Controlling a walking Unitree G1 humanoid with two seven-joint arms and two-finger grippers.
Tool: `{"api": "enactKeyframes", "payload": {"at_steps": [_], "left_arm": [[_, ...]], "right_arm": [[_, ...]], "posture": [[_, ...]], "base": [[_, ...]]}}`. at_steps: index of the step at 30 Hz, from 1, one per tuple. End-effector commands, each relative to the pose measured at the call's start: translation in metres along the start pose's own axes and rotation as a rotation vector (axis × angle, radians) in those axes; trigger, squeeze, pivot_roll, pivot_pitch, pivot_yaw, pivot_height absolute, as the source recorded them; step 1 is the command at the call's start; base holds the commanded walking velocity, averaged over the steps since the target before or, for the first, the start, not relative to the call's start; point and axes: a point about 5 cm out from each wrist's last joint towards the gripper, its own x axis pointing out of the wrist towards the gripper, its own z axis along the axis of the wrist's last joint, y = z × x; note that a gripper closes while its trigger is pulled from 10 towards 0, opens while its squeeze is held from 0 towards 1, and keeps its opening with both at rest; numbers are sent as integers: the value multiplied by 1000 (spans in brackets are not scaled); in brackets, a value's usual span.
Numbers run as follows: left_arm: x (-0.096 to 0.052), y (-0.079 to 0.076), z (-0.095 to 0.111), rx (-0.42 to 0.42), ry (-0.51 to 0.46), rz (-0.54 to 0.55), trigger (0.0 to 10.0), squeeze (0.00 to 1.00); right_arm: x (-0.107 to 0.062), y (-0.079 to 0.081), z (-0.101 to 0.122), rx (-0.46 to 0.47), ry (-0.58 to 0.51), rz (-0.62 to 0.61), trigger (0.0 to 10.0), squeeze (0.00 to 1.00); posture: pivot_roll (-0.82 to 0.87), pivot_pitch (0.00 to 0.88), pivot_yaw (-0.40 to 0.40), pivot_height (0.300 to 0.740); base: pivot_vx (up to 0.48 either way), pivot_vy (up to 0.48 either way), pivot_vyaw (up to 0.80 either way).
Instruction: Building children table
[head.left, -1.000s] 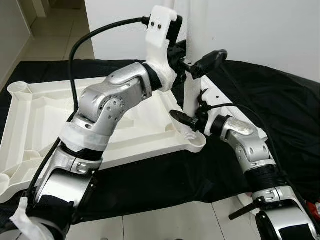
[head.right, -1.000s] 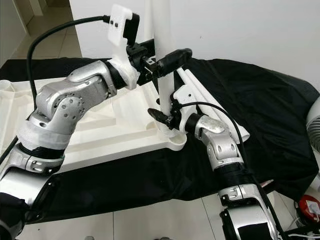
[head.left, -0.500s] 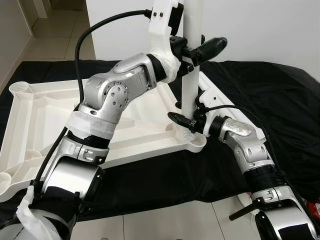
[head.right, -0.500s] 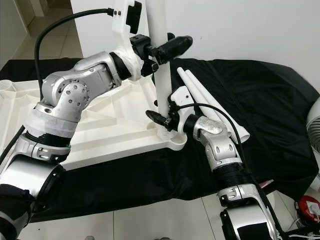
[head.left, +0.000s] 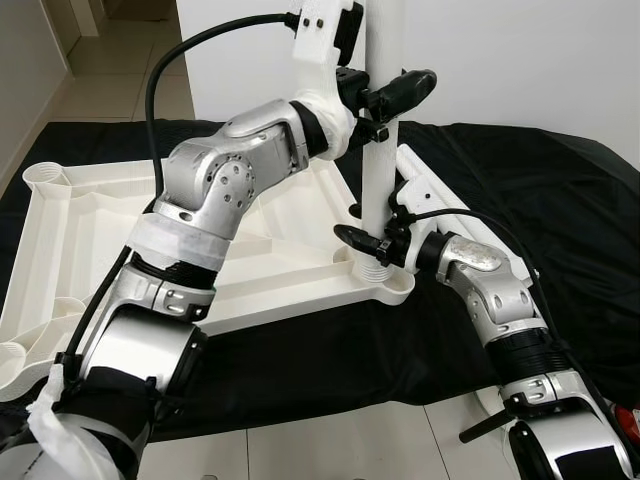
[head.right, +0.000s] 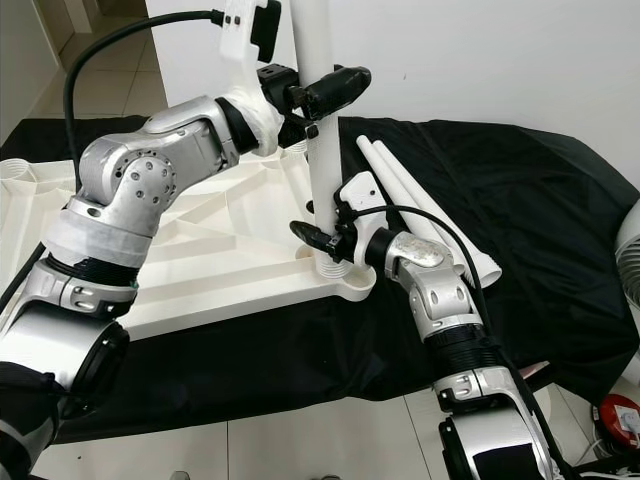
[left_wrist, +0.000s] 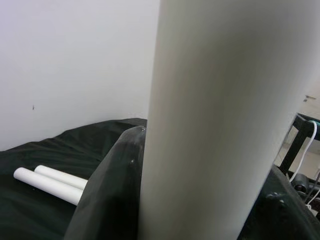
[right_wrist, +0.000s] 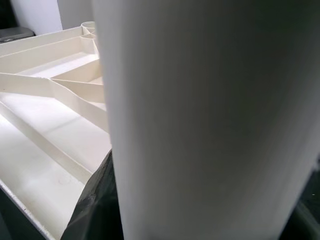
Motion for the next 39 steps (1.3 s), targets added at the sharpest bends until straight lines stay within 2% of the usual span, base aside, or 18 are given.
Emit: {"api": "enactKeyframes", "payload": {"at_steps": [1, 4, 7, 9, 12, 15, 16, 19, 22, 23, 25, 26, 27, 29, 33, 36, 39], "left_arm": [[7, -13, 4, 15, 19, -153, 10000, 0], [9, -11, 5, 20, 25, -116, 10000, 0], [16, -1, 14, 5, 80, 36, 10000, 0], [16, 0, 17, -2, 82, 61, 10000, 0], [18, 0, 26, -7, 39, 101, 10000, 0], [19, -1, 29, -5, 23, 118, 10000, 0], [22, 0, 29, 29, 24, 161, 10000, 0], [27, -2, 30, 70, 12, 224, 10000, 0], [29, -5, 31, 89, -8, 240, 10000, 0], [31, -7, 31, 105, -27, 269, 10000, 0], [32, -8, 31, 106, -33, 278, 10000, 0], [33, -9, 30, 104, -36, 289, 10000, 0], [36, -13, 28, 73, -56, 299, 10000, 0], [37, -14, 28, 58, -64, 305, 10000, 0], [38, -18, 27, 71, -55, 291, 10000, 0], [39, -22, 28, 85, -57, 289, 10000, 0], [40, -25, 29, 90, -64, 292, 10000, 0]], "right_arm": [[-4, -13, 2, 35, -8, -105, 10000, 1000], [-3, -15, 4, 50, -22, -126, 10000, 1000], [-1, -18, 7, 23, -28, -216, 10000, 1000], [0, -18, 8, 15, -33, -240, 10000, 1000], [8, -19, 11, 37, -53, -348, 10000, 1000], [12, -17, 13, 42, -64, -376, 10000, 1000], [14, -15, 14, 47, -65, -404, 10000, 0], [20, -13, 16, 40, -68, -479, 10000, 0], [23, -13, 17, -5, -59, -540, 10000, 0], [26, -11, 16, -48, -42, -599, 10000, 0], [27, -10, 15, -46, -42, -619, 10000, 0], [28, -10, 15, -31, -47, -642, 10000, 0], [30, -8, 15, 51, -80, -731, 10000, 0], [31, -7, 15, 80, -89, -770, 10000, 0], [36, 1, 16, 41, -77, -763, 10000, 0], [42, 11, 16, -27, -63, -751, 10000, 0], [44, 13, 18, -61, -62, -761, 10000, 0]], "posture": [[48, 0, -28, 740], [46, 2, -27, 740], [43, 9, -27, 740], [43, 10, -28, 740], [43, 11, -30, 740], [43, 11, -30, 740], [43, 13, -33, 740], [41, 15, -34, 740], [40, 17, -36, 740], [43, 19, -42, 740], [43, 20, -44, 740], [43, 20, -46, 740], [42, 20, -49, 740], [42, 20, -49, 740], [46, 20, -54, 740], [46, 21, -57, 740], [45, 23, -61, 740]], "base": [[0, 0, 0], [0, 0, 0], [0, 0, 0], [0, 0, 0], [0, 0, 0], [0, 0, 0], [0, 0, 0], [0, 0, 0], [0, 0, 0], [0, 0, 0], [0, 0, 0], [0, 0, 0], [0, 0, 0], [0, 0, 0], [0, 0, 0], [0, 0, 0], [0, 0, 0]]}}
